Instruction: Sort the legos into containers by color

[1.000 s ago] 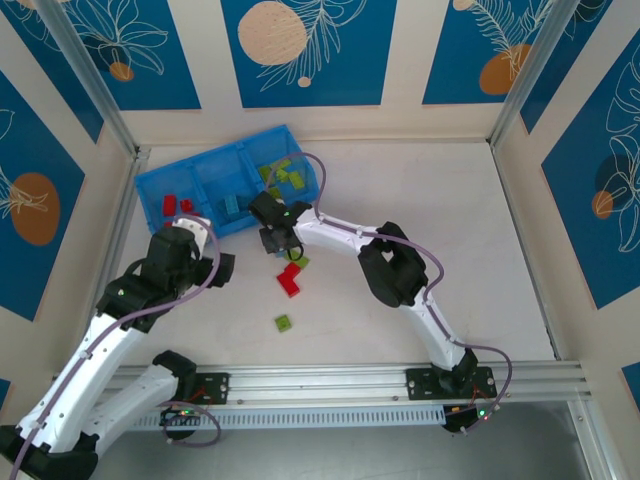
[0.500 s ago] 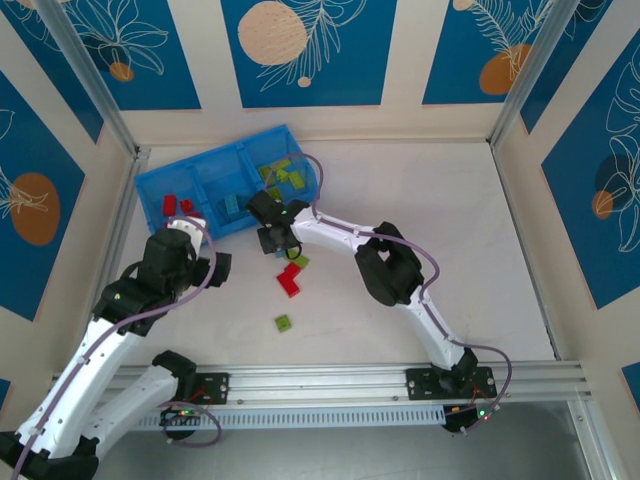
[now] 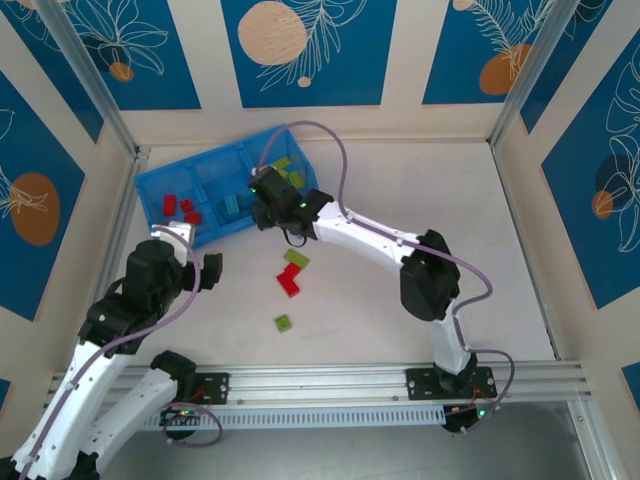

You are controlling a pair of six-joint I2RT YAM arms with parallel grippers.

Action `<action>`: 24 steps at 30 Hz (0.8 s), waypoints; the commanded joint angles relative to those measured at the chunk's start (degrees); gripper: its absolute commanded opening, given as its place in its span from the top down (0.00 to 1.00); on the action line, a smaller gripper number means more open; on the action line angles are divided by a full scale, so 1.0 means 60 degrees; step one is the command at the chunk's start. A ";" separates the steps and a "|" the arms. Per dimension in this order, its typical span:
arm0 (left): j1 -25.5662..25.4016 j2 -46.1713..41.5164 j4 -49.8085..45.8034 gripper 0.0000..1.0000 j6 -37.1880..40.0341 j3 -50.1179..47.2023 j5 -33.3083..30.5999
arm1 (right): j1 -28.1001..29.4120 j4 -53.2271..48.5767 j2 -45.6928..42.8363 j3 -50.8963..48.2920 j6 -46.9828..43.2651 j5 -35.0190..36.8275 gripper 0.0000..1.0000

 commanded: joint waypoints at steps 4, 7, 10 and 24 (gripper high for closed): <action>0.0272 -0.0253 0.0347 0.04 0.0100 -0.0159 0.0161 | -0.0288 0.2318 0.1368 0.1200 -0.1280 0.0460 0.77; 0.0288 -0.0231 0.0363 0.04 0.0127 -0.0190 0.0188 | -0.0329 0.1924 0.2850 0.3287 -0.2046 0.0395 0.77; 0.0318 -0.0209 0.0392 0.03 0.0142 -0.0203 0.0276 | -0.0366 0.1382 0.4298 0.5577 -0.2577 0.0193 0.76; 0.0381 -0.0202 0.0407 0.04 0.0178 -0.0209 0.0408 | -0.0202 -0.0559 0.2281 0.4797 -0.2617 0.0142 0.52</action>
